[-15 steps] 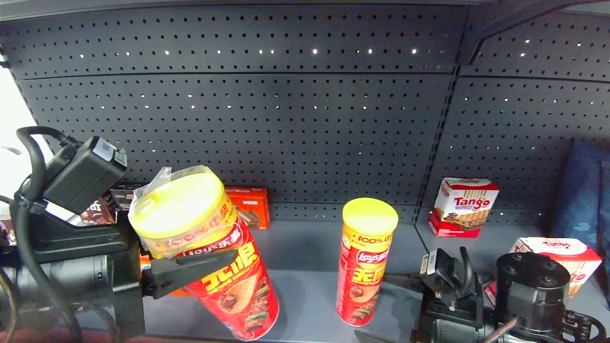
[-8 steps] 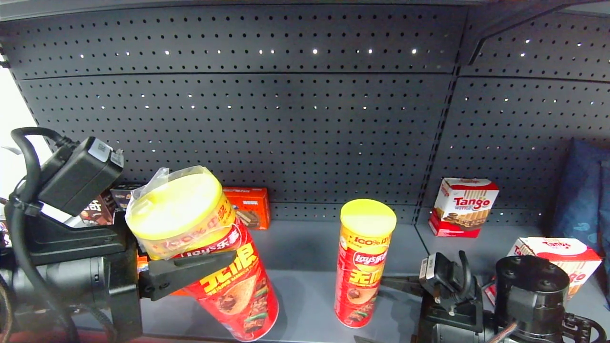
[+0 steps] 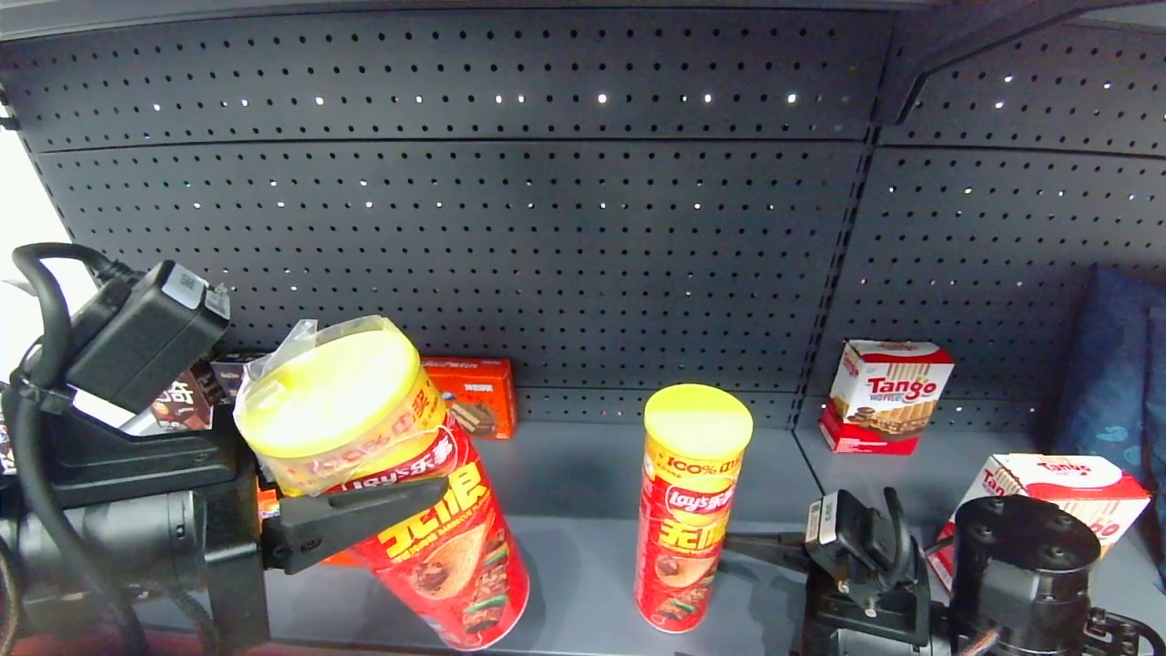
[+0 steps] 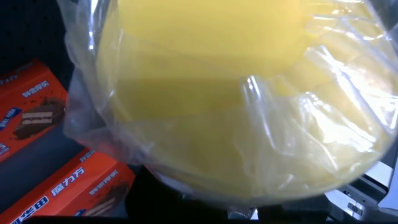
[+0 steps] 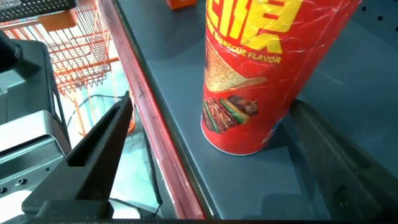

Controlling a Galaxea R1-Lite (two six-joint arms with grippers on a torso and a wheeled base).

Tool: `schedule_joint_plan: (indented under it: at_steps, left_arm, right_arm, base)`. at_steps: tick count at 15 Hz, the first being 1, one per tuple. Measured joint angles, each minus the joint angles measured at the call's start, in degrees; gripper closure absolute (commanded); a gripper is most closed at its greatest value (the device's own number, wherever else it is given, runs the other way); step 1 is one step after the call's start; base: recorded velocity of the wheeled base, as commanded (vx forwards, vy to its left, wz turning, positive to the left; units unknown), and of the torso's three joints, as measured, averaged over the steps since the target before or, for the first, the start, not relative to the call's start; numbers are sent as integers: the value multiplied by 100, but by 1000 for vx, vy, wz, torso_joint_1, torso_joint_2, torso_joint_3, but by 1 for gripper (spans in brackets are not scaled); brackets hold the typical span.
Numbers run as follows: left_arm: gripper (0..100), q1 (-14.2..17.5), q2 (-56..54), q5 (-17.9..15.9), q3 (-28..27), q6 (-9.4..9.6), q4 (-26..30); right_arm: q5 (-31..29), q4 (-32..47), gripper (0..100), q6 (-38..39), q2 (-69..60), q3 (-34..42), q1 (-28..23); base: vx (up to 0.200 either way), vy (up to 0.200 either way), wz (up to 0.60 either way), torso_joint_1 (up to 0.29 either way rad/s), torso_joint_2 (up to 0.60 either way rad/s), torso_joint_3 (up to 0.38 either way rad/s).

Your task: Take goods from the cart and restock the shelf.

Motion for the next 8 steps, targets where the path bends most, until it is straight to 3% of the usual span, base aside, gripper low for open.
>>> schedule_joint_plan:
  at_steps: [8]
  left_arm:
    - [100,0,-66,5,33,0,-2]
  right_arm:
    - [-2,-33,0,32,-148,197,122]
  base:
    - [0,0,0,0,0,0]
